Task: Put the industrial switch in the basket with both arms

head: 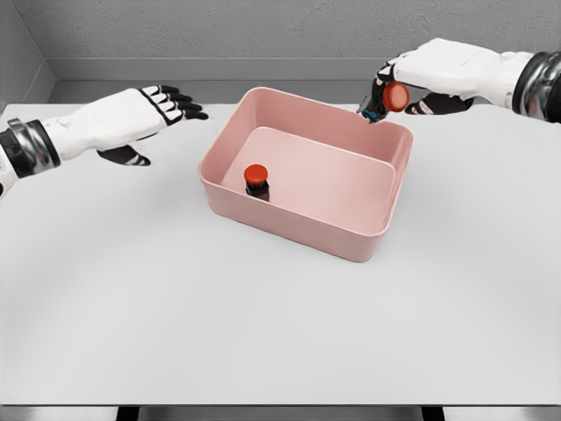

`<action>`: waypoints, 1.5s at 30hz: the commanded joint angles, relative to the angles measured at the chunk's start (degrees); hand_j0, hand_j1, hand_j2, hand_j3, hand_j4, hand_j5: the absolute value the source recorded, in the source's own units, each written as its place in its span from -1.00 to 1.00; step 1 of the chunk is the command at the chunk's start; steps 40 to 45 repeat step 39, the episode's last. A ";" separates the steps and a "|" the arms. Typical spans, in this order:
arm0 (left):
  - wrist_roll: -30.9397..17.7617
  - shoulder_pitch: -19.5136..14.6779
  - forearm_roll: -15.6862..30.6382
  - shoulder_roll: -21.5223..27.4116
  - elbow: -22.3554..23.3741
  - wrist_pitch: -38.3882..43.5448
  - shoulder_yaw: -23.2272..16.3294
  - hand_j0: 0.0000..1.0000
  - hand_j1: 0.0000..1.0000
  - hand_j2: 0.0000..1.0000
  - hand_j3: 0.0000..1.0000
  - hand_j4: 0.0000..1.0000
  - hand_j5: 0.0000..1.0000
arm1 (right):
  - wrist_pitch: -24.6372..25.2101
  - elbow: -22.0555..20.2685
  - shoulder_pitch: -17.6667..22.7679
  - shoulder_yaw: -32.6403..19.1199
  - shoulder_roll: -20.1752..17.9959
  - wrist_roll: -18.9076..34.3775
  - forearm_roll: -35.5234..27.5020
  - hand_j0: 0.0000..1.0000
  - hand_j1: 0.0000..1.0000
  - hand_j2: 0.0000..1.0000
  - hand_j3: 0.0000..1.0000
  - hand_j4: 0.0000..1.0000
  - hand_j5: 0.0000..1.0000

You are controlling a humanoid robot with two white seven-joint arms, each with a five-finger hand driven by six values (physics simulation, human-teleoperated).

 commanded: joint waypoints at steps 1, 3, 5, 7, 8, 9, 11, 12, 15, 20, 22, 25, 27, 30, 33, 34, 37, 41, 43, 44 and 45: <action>0.05 0.09 2.25 2.06 0.02 0.12 1.89 1.00 1.00 1.00 1.00 1.00 1.00 | -2.95 -0.02 -0.09 0.79 0.64 -0.05 0.01 0.06 0.06 0.06 0.06 0.06 0.06; 0.05 3.69 3.22 3.90 -0.16 0.12 5.75 1.00 1.00 1.00 1.00 1.00 1.00 | -5.76 -0.02 -0.44 1.50 1.17 -0.05 0.01 0.06 0.06 0.06 0.06 0.06 0.06; 0.05 4.57 3.84 4.69 -0.15 0.12 6.55 1.00 1.00 1.00 1.00 1.00 1.00 | -7.25 -0.02 -0.53 2.11 1.35 -0.05 0.01 0.06 0.06 0.06 0.06 0.06 0.06; 0.05 4.92 3.92 5.66 -0.07 0.12 6.55 1.00 1.00 1.00 1.00 1.00 1.00 | -8.13 -0.02 -0.79 2.99 1.78 -0.05 0.01 0.06 0.06 0.06 0.06 0.06 0.06; 0.05 5.45 3.93 5.93 -0.07 0.12 6.72 1.00 1.00 1.00 1.00 1.00 1.00 | -8.13 -0.02 -1.23 3.87 2.31 -0.05 0.01 0.06 0.06 0.06 0.06 0.06 0.06; 0.05 5.45 3.84 6.01 -0.07 0.12 6.72 1.00 1.00 1.00 1.00 1.00 1.00 | -8.05 -0.02 -1.84 4.57 2.93 -0.05 0.09 0.38 0.38 0.38 0.38 0.38 0.38; 0.05 5.45 3.84 6.01 -0.16 0.12 6.64 1.00 1.00 1.00 1.00 1.00 1.00 | -7.17 0.07 -2.20 4.49 2.93 -0.05 0.18 1.00 1.00 1.00 1.00 1.00 1.00; 0.05 5.54 3.93 6.01 -0.15 0.12 6.55 1.00 1.00 1.00 1.00 1.00 1.00 | -7.17 0.07 -2.20 4.14 2.75 -0.05 0.18 1.00 1.00 1.00 1.00 1.00 1.00; 0.05 5.62 4.63 6.37 -0.07 0.12 6.55 1.00 1.00 1.00 1.00 1.00 1.00 | -7.17 0.07 -2.02 1.50 0.56 -0.05 0.18 1.00 1.00 1.00 1.00 1.00 1.00; -0.31 5.89 4.45 6.37 -0.07 0.12 6.11 1.00 1.00 1.00 1.00 1.00 1.00 | -9.10 -0.02 0.17 -0.70 -7.44 -0.05 0.18 1.00 1.00 1.00 1.00 1.00 1.00; -0.31 5.98 4.45 6.28 0.02 0.12 6.02 1.00 1.00 1.00 1.00 1.00 1.00 | -12.88 -0.02 6.32 -5.61 -10.08 -0.42 0.27 1.00 1.00 1.00 1.00 1.00 1.00; -0.39 6.94 4.36 6.45 0.02 0.12 6.28 1.00 1.00 1.00 1.00 1.00 1.00 | -18.33 -0.02 12.22 -9.22 -12.10 -2.00 0.27 1.00 1.00 1.00 1.00 1.00 1.00; -0.39 7.12 4.45 6.45 0.02 0.12 6.37 1.00 1.00 1.00 1.00 1.00 1.00 | -20.61 -0.02 13.09 -9.31 -13.16 -3.41 0.27 1.00 1.00 1.00 1.00 1.00 1.00; -0.39 7.12 4.45 6.45 -0.07 0.12 6.28 1.00 1.00 1.00 1.00 1.00 1.00 | -22.64 -0.02 14.15 -9.40 -13.60 -3.58 0.27 1.00 1.00 1.00 1.00 1.00 1.00; -0.39 7.12 4.45 6.45 -0.16 0.12 6.20 1.00 1.00 1.00 1.00 1.00 1.00 | -22.64 -0.02 14.33 -9.31 -13.60 -3.49 0.27 1.00 1.00 1.00 1.00 1.00 1.00; -0.39 7.12 4.45 6.45 -0.16 0.12 6.28 1.00 1.00 1.00 1.00 1.00 1.00 | -22.64 -0.02 14.33 -9.31 -13.60 -3.49 0.27 1.00 1.00 1.00 1.00 1.00 1.00; -0.39 7.21 4.45 6.45 -0.16 0.12 6.28 1.00 1.00 1.00 1.00 1.00 1.00 | -22.64 -0.02 14.33 -9.31 -13.60 -3.49 0.27 1.00 1.00 1.00 1.00 1.00 1.00; -0.39 7.21 4.45 6.45 -0.16 0.12 6.28 1.00 1.00 1.00 1.00 1.00 1.00 | -22.64 -0.02 14.24 -9.40 -13.60 -3.58 0.27 1.00 1.00 1.00 1.00 1.00 1.00; -0.39 7.21 4.45 6.45 -0.16 0.12 6.28 1.00 1.00 1.00 1.00 1.00 1.00 | -22.64 -0.02 14.24 -9.40 -13.60 -3.58 0.27 1.00 1.00 1.00 1.00 1.00 1.00; -0.39 7.21 4.45 6.45 -0.16 0.12 6.28 1.00 1.00 1.00 1.00 1.00 1.00 | -22.64 -0.02 14.24 -9.40 -13.60 -3.58 0.27 1.00 1.00 1.00 1.00 1.00 1.00; -0.39 7.21 4.45 6.45 -0.16 0.12 6.28 1.00 1.00 1.00 1.00 1.00 1.00 | -22.64 -0.02 14.24 -9.40 -13.60 -3.58 0.27 1.00 1.00 1.00 1.00 1.00 1.00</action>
